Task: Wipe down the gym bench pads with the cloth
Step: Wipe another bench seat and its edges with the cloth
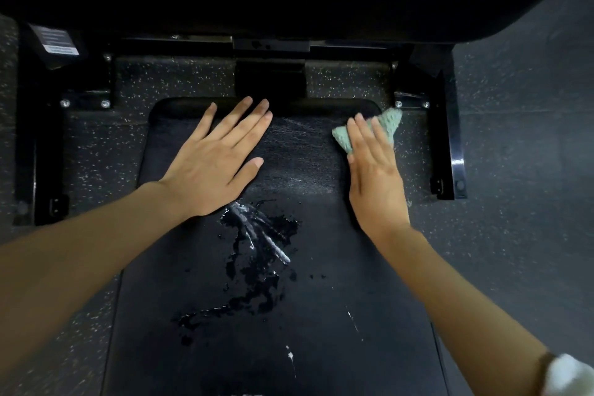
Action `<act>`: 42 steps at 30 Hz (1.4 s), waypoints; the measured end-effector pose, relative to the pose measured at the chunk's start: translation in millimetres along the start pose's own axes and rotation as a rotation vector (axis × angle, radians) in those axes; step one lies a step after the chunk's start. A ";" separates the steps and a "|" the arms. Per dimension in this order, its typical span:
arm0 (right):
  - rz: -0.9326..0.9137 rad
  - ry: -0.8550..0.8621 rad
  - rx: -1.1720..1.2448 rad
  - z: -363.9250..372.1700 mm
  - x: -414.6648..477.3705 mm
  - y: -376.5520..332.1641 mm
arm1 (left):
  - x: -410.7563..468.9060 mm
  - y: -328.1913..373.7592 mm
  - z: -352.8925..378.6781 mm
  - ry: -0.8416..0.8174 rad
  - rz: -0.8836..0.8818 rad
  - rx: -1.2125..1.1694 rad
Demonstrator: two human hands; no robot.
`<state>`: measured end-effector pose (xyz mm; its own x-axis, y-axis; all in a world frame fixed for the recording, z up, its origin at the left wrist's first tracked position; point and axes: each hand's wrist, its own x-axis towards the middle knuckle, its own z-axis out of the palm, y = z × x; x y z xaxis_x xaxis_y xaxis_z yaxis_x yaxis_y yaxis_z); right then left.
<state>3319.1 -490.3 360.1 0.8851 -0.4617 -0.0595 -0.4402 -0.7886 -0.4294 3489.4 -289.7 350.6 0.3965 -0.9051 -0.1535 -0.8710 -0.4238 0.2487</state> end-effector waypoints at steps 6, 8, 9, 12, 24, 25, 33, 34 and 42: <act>0.004 -0.029 -0.045 -2.6 -66.4 -3.6 | 10.2 13.5 1.3 0.013 0.061 -0.017; 0.015 -0.063 -0.040 -4.4 -78.8 -6.1 | 13.9 19.0 1.9 0.013 0.085 -0.016; 0.012 -0.081 -0.037 -4.8 -79.5 -5.5 | 15.6 20.5 1.9 0.013 0.097 -0.011; -0.001 -0.099 -0.039 -3.3 -63.1 0.3 | 17.8 20.6 2.2 0.009 0.112 -0.003; -0.001 -0.032 -0.029 1.4 34.3 7.7 | 18.1 20.6 3.1 0.024 0.115 0.046; 0.006 -0.018 -0.024 1.7 29.8 6.6 | 18.1 20.7 3.1 0.022 0.116 0.043; 0.032 -0.016 -0.020 5.5 -70.9 -7.7 | 17.3 20.7 2.3 0.006 0.103 0.014; 0.039 -0.025 -0.032 6.2 -84.5 -10.0 | 17.1 20.9 2.2 0.004 0.102 0.011; 0.076 -0.009 -0.086 13.8 -75.7 -14.1 | 17.1 21.8 2.1 0.004 0.095 0.006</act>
<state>3260.3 -438.7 358.2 0.8499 -0.5179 -0.0975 -0.5170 -0.7835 -0.3447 3476.6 -314.3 351.4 0.3134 -0.9412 -0.1261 -0.9062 -0.3361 0.2566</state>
